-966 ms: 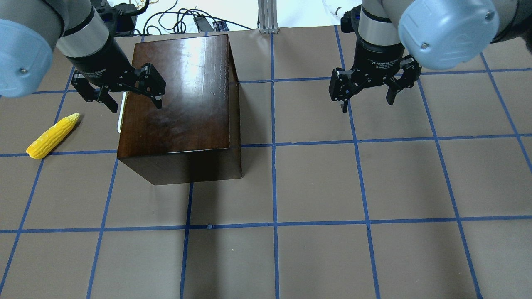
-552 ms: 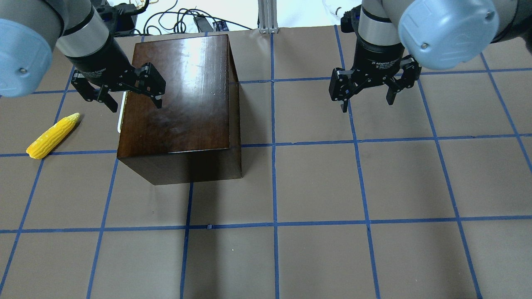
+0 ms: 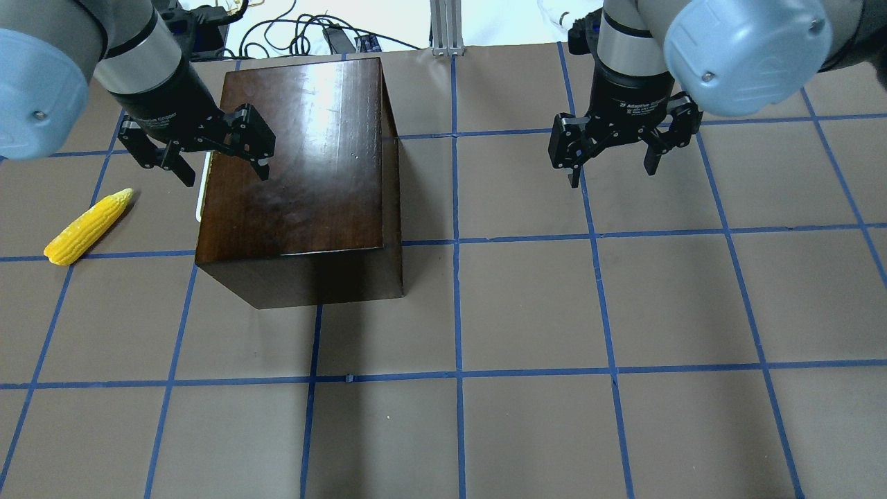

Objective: Open drawer and put corn inside

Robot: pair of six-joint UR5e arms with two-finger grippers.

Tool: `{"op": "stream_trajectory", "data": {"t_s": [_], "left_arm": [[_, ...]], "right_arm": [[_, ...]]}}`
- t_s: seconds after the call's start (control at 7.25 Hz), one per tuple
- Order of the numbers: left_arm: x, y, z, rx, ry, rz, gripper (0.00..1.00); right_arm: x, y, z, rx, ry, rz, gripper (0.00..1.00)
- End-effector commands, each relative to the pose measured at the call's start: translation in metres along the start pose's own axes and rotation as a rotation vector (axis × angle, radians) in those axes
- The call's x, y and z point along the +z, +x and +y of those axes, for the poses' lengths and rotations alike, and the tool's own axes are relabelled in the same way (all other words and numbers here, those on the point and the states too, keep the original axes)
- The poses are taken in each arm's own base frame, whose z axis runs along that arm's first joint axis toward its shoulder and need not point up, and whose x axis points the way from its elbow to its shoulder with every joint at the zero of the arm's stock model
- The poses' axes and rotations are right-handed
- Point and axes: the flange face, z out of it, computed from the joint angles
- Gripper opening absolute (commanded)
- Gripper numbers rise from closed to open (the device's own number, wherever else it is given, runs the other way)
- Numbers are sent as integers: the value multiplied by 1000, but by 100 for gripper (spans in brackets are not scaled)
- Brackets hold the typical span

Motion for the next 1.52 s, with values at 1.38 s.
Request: {"op": "stream_trajectory", "data": {"t_s": [1.38], "left_arm": [[-4,-45,-17,-70,46,5,100]], "right_arm": [[0,0,0,0,0,0,100]]}}
